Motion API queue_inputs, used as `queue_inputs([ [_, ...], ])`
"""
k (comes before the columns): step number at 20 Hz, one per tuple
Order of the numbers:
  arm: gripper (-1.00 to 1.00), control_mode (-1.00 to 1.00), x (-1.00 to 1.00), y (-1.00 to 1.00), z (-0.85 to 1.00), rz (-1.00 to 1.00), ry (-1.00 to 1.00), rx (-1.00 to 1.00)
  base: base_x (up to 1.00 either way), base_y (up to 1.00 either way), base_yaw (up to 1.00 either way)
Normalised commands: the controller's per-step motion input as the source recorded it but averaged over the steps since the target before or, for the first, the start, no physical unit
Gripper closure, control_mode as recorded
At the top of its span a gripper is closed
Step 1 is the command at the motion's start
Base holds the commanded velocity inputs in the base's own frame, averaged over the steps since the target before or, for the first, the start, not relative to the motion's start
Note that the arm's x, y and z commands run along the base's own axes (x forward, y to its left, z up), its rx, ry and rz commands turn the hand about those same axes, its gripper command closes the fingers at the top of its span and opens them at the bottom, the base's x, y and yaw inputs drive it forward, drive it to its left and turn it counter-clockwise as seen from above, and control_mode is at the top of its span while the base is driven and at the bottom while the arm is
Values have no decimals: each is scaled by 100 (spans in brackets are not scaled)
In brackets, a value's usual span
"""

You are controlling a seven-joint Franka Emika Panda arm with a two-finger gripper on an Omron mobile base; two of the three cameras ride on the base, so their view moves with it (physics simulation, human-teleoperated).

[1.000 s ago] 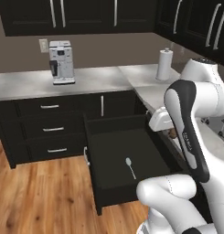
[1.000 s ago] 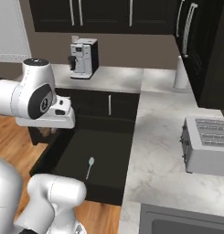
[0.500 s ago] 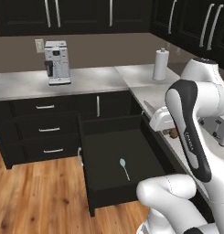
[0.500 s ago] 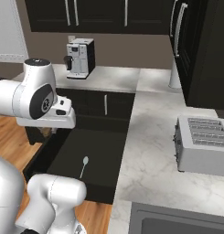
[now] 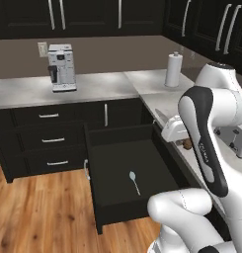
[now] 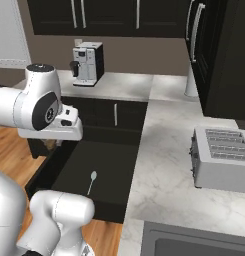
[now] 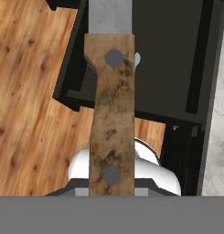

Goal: Pick up the metallic utensils from the counter and place them in the open drawer. Make sure not to pick up any wooden utensils.

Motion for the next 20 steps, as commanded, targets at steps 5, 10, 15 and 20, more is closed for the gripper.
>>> queue_inputs([
  [5, 100, 100, 0, 0, 0, 0, 0, 0, 0, 0, 0],
  [10, 100, -100, 22, 2, 0, 0, 3, 0, 1, 0, 0],
  [15, 100, -100, 89, 38, -23, -9, 19, -5, 0, 0, 0],
  [20, 100, -100, 93, 43, -38, -10, 24, -5, 0, 0, 0],
])
